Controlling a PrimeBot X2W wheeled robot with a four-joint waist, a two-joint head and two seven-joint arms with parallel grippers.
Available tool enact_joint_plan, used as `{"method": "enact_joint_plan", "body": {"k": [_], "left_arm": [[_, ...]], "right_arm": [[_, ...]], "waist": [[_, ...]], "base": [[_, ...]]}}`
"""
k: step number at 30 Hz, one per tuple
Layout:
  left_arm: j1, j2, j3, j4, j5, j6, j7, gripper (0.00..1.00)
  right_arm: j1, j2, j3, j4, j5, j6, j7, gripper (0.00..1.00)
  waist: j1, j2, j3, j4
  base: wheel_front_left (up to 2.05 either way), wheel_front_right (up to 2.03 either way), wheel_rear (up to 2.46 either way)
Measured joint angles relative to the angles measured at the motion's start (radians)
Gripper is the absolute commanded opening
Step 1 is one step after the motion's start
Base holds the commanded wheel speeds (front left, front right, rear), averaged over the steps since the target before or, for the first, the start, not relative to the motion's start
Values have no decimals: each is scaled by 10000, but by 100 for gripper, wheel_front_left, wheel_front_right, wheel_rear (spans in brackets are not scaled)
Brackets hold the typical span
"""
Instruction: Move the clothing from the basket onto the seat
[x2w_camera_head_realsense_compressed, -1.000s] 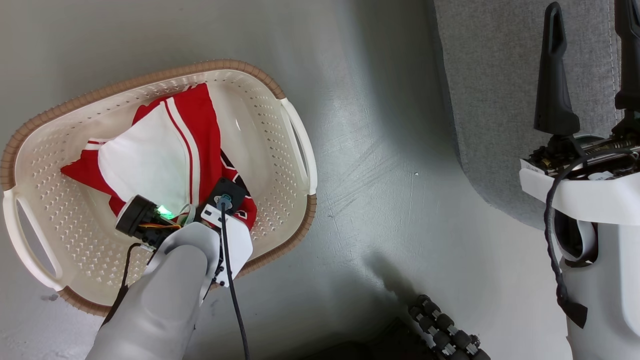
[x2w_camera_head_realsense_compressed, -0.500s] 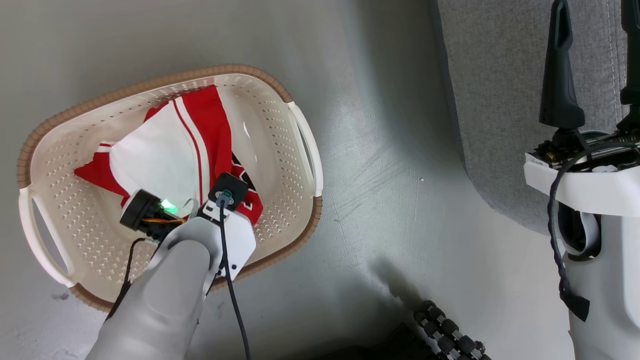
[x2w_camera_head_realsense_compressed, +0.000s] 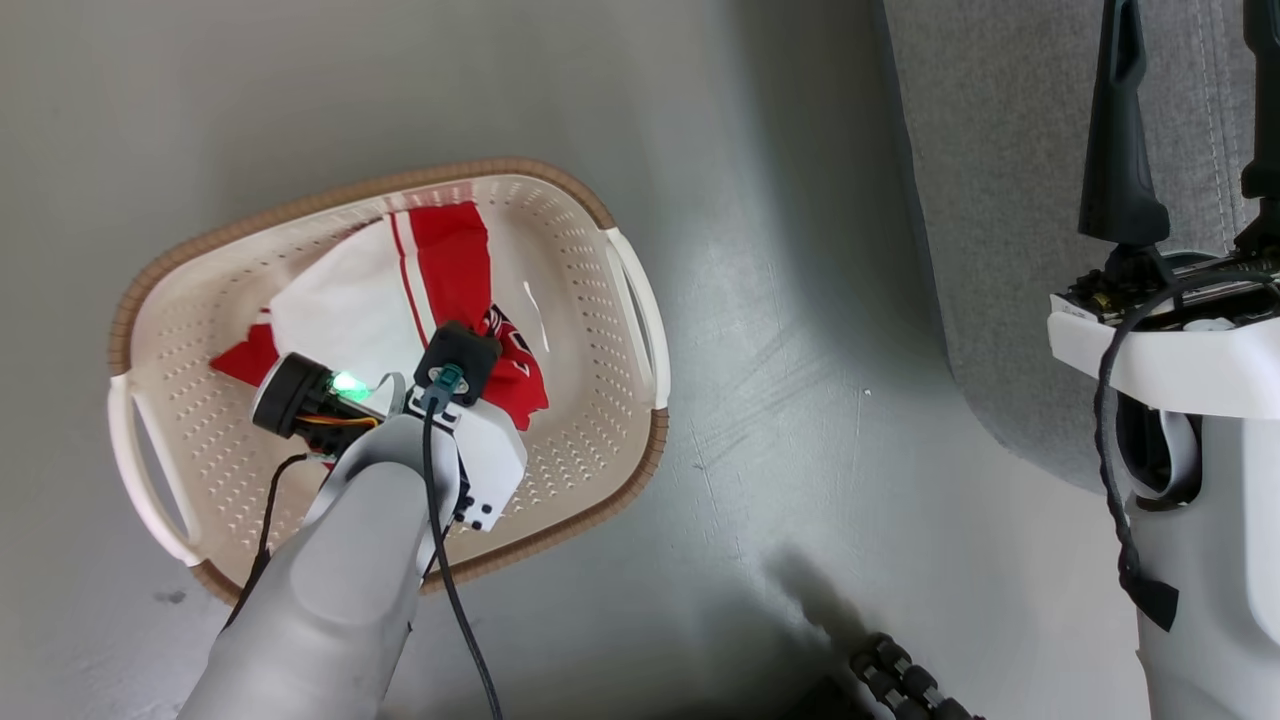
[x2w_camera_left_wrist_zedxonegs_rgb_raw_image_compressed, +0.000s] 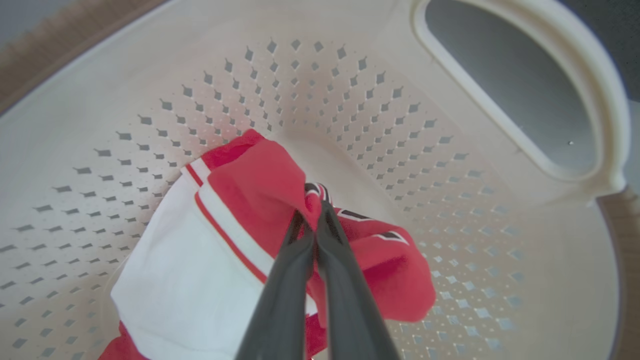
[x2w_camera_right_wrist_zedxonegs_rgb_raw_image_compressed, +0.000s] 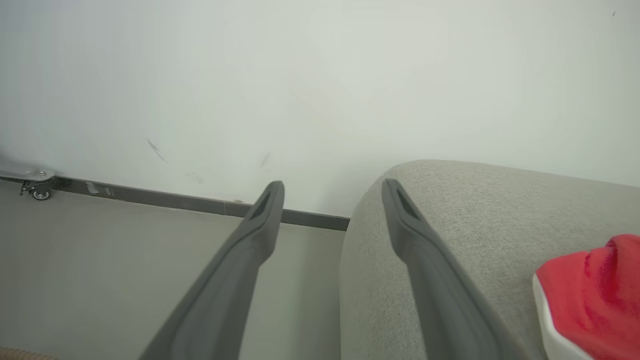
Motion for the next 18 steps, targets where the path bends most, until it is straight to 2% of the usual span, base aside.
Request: {"method": "enact_joint_plan", "body": {"k": [6, 18], "left_arm": [[36, -27, 265, -345, -357, 15, -686, 0], [595, -42, 790, -1367, -800, 332, -1072, 0]], "right_arm": [[2, -6, 40, 132, -109, 0, 0, 100], [24, -31, 355, 428, -552, 0, 0, 100]], "waist": [[0, 0, -371, 189], [0, 0, -1312, 637]], "base": [[0, 0, 0], [0, 0, 0]]}}
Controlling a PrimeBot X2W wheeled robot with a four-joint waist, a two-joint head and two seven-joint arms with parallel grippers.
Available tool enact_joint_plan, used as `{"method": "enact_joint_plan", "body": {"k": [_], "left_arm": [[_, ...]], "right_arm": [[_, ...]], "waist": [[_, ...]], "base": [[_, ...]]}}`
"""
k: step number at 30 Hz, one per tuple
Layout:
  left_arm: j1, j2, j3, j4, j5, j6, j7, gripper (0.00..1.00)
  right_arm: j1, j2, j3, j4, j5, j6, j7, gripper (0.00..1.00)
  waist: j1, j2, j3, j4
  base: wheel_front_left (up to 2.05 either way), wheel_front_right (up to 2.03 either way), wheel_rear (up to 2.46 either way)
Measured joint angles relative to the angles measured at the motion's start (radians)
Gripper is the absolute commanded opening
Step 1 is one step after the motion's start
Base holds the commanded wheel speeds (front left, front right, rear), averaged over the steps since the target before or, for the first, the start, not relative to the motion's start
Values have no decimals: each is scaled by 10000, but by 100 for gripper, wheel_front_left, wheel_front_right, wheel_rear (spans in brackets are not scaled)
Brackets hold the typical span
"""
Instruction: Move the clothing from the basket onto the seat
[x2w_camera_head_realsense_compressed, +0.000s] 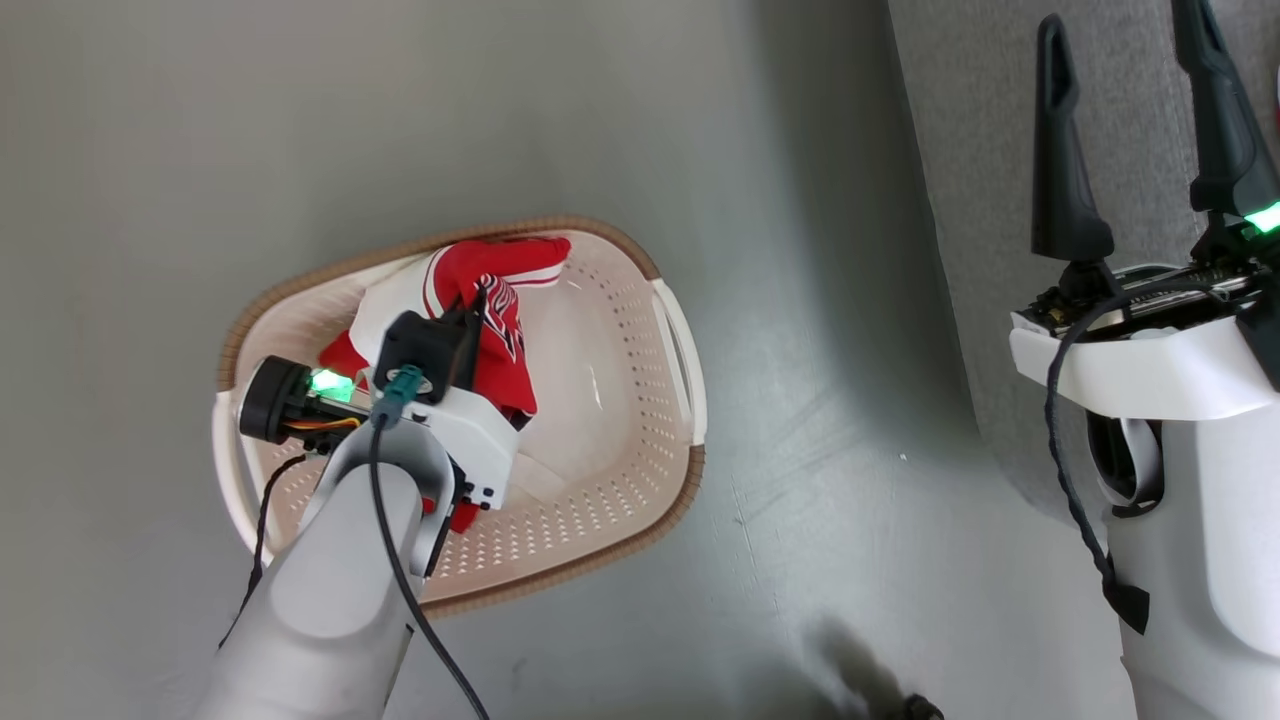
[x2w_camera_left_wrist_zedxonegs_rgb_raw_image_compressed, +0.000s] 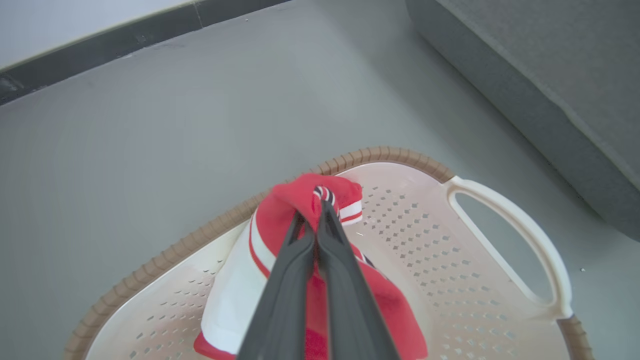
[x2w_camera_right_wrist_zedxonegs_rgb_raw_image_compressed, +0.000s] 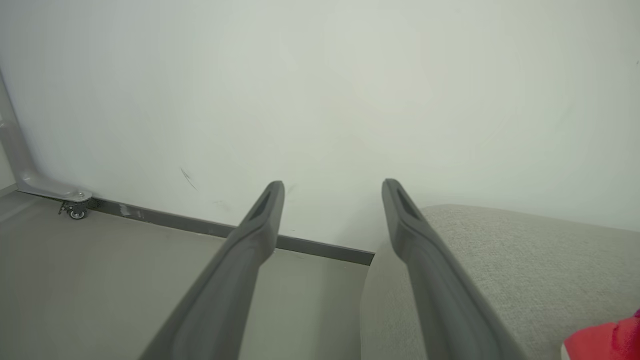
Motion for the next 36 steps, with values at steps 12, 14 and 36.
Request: {"method": "enact_joint_plan", "body": {"k": [12, 14, 36], "left_arm": [[681, 136, 729, -2092, -445, 393, -2, 0], [764, 153, 798, -2468, -447, 468, -2, 0], [2243, 756, 1649, -5041, -874, 558, -6, 0]], "right_arm": [[244, -242, 222, 558, -73, 0, 0, 100], [270, -267, 224, 648, -73, 0, 0, 100], [1484, -587, 445, 1616, 198, -2, 0, 100]], "waist": [[0, 0, -1242, 582], [0, 0, -1441, 670], [0, 0, -3772, 1470]], "base": [[0, 0, 0], [0, 0, 0], [0, 0, 0]]}}
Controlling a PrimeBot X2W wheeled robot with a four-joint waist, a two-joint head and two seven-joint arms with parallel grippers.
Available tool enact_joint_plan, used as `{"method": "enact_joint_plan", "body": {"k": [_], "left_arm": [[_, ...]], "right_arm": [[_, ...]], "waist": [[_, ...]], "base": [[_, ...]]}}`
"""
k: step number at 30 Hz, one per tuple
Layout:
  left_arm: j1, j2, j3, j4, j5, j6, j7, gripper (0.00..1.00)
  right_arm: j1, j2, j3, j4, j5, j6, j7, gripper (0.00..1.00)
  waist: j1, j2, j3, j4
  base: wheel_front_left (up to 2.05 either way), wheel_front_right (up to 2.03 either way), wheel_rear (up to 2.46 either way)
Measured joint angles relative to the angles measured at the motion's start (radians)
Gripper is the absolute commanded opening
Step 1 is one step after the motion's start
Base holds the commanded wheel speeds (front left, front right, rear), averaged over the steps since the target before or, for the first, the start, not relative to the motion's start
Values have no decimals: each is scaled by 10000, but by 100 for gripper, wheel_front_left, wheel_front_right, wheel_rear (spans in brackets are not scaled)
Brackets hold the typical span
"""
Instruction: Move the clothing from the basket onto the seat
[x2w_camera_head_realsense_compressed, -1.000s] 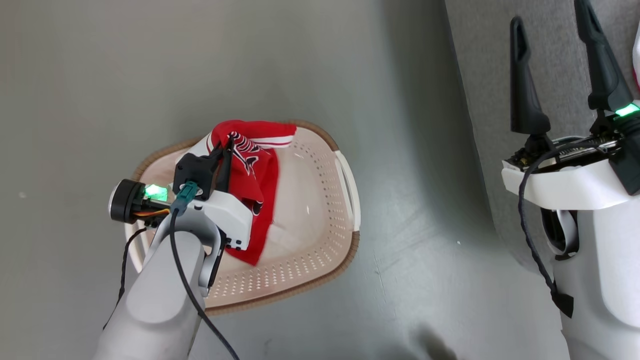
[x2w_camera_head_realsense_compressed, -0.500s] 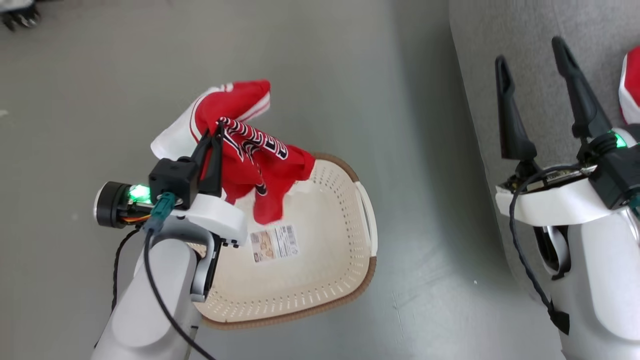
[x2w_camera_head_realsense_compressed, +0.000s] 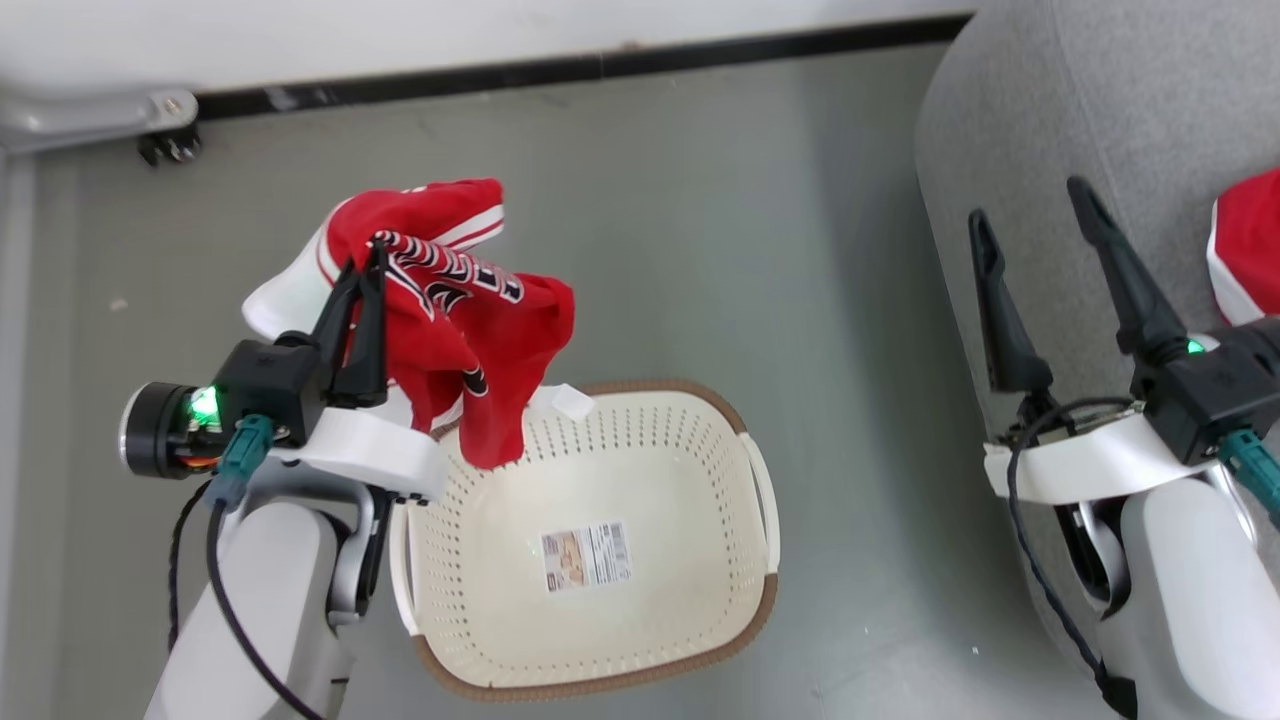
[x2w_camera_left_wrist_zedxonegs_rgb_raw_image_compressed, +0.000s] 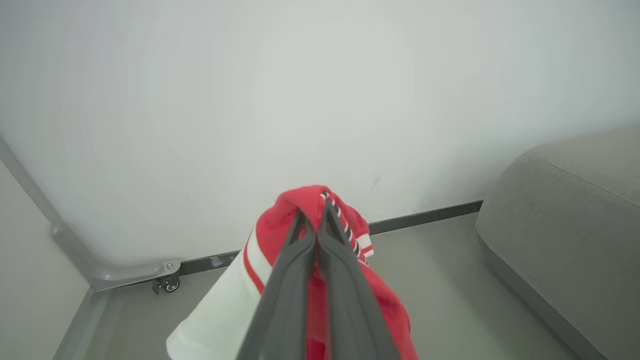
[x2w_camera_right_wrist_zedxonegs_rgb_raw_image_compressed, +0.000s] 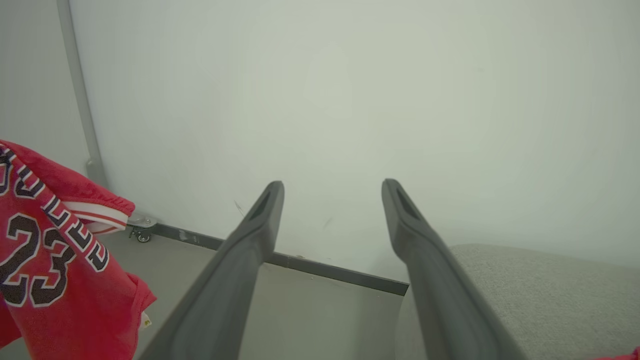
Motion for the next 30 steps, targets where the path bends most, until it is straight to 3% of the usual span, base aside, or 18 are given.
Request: {"method": "enact_joint_plan", "body": {"k": [9, 30], "left_arm": [[262, 353, 8, -512, 23, -140, -2, 0], [587, 533, -382, -828, 6, -853, -8, 0]], "right_arm": [[455, -238, 477, 399, 52, 0, 17, 100], [1276, -769, 1810, 911, 915, 2, 537, 100]], "waist": [[0, 0, -980, 233], [0, 0, -2893, 498]], "base": [[0, 0, 0], [0, 0, 0]]}}
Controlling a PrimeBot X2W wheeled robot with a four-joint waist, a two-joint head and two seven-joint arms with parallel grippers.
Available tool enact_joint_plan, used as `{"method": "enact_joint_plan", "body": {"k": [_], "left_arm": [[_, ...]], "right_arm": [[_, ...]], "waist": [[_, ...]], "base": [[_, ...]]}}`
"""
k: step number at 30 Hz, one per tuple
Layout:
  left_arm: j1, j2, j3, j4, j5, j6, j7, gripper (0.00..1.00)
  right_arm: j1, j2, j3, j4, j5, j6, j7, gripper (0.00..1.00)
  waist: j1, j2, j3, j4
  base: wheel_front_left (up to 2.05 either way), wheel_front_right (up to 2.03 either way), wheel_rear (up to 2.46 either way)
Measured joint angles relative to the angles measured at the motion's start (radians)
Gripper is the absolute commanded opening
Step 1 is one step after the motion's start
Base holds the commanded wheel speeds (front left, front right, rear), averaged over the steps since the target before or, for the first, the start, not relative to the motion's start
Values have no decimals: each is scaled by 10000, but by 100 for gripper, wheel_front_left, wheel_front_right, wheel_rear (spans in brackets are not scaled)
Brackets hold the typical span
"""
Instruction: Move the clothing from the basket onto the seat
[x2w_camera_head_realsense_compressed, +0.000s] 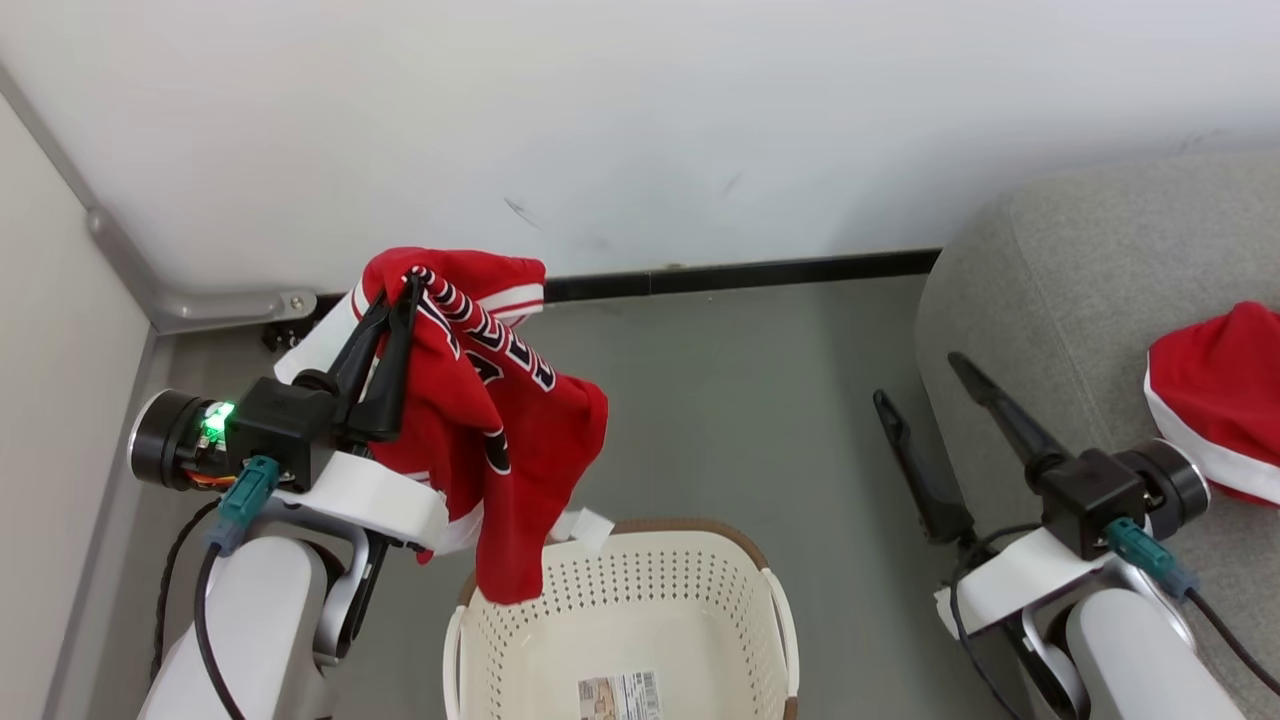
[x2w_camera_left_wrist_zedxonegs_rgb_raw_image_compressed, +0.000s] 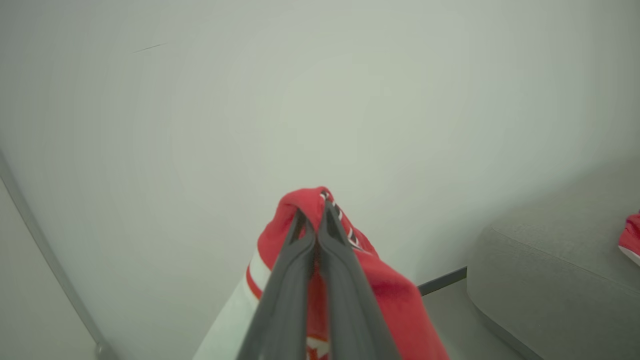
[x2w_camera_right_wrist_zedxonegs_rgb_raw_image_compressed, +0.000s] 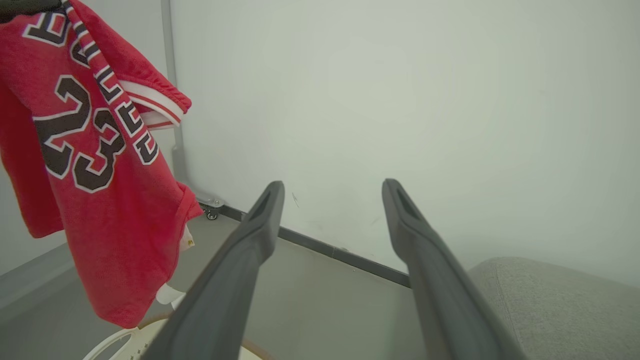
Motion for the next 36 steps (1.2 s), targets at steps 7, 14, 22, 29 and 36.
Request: {"method": "enact_joint_plan", "body": {"k": [7, 14, 22, 29, 36], "left_arm": [[39, 173, -341, -313, 2, -493, -2, 0], [35, 153, -665, -775, 0, -963, -2, 0], [9, 42, -976, -1208, -19, -1112, -75, 0], [-49, -54, -1290, -1509, -100, -1310, -75, 0], [-97, -100, -1561, -1682, -100, -1415, -73, 0]], "right_arm": [[89, -385, 941, 134, 493, -2, 345, 100], [-23, -723, 2222, 213, 1438, -2, 853, 100], [-498, -1216, 3359, 322, 2685, 0, 1373, 100], [-1030, -1735, 4251, 445, 3492, 0, 1682, 100], [-1747, -2056, 5526, 629, 4259, 0, 1935, 100]], "waist": [[0, 0, -470, 51], [0, 0, -801, 140], [0, 0, -1014, 207], [0, 0, -1079, 267], [0, 0, -1060, 424]], "base": [[0, 0, 0], [0, 0, 0], [0, 0, 0], [0, 0, 0], [0, 0, 0]]}}
